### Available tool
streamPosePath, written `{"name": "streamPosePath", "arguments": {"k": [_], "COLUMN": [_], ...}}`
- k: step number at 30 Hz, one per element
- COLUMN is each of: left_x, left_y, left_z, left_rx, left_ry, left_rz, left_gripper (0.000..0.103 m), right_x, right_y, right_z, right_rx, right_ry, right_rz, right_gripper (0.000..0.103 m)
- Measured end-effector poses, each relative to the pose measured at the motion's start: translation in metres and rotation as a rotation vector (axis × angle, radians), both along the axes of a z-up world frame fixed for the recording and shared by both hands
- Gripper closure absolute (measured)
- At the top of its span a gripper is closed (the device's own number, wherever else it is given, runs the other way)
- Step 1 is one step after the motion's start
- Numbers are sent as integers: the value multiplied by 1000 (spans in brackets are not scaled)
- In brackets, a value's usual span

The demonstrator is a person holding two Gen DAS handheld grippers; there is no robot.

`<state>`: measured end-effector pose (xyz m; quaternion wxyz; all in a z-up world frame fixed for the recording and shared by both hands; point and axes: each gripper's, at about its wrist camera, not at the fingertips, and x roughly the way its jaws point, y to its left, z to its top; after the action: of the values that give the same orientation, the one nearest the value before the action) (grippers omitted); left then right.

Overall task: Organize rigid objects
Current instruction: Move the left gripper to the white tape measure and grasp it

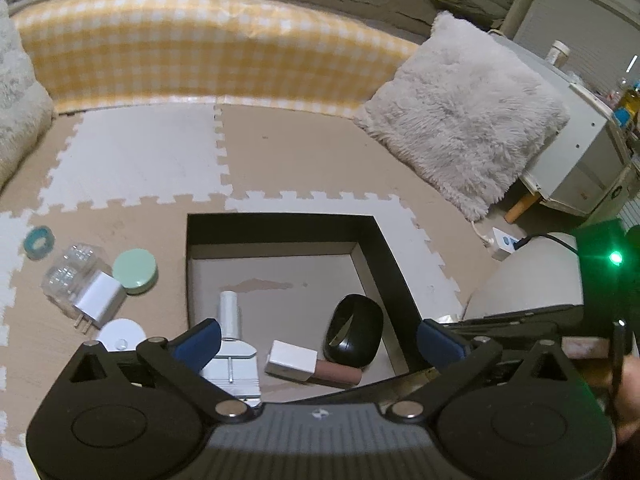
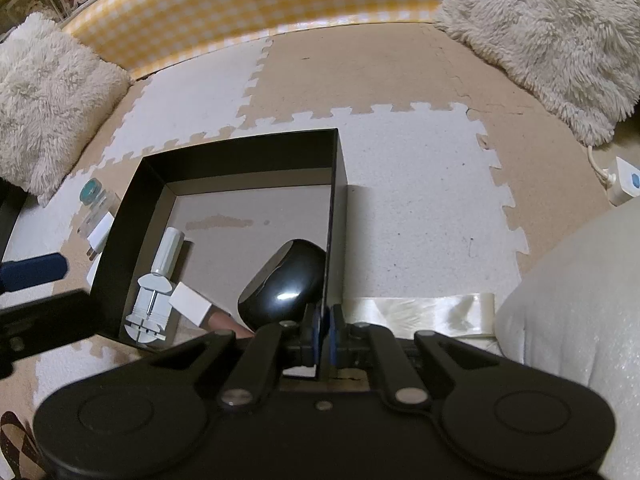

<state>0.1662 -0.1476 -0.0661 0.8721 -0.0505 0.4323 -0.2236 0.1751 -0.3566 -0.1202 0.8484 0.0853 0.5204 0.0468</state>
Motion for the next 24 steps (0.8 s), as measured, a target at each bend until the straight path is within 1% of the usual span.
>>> {"name": "streamPosePath", "arguments": {"k": [6, 13, 15, 20, 24], "left_x": [-10, -12, -9, 1, 5], "left_y": [22, 68, 82, 113, 126], "left_z": [13, 13, 8, -15, -34], "left_rx": [13, 79, 87, 107, 141], "left_ry": [-46, -106, -104, -77, -87], "left_rz": [-25, 11, 28, 61, 32], "left_gripper": [0, 0, 0, 0, 0], "right_x": [0, 1, 1, 1, 2], "right_y": [0, 0, -1, -1, -1], "right_z": [0, 0, 1, 1, 1], "right_rx": [1, -3, -4, -8, -11], "right_ry": [0, -1, -1, -1, -1], "right_rz": [-1, -5, -8, -13, -11], "right_gripper": [98, 98, 98, 98, 98]}}
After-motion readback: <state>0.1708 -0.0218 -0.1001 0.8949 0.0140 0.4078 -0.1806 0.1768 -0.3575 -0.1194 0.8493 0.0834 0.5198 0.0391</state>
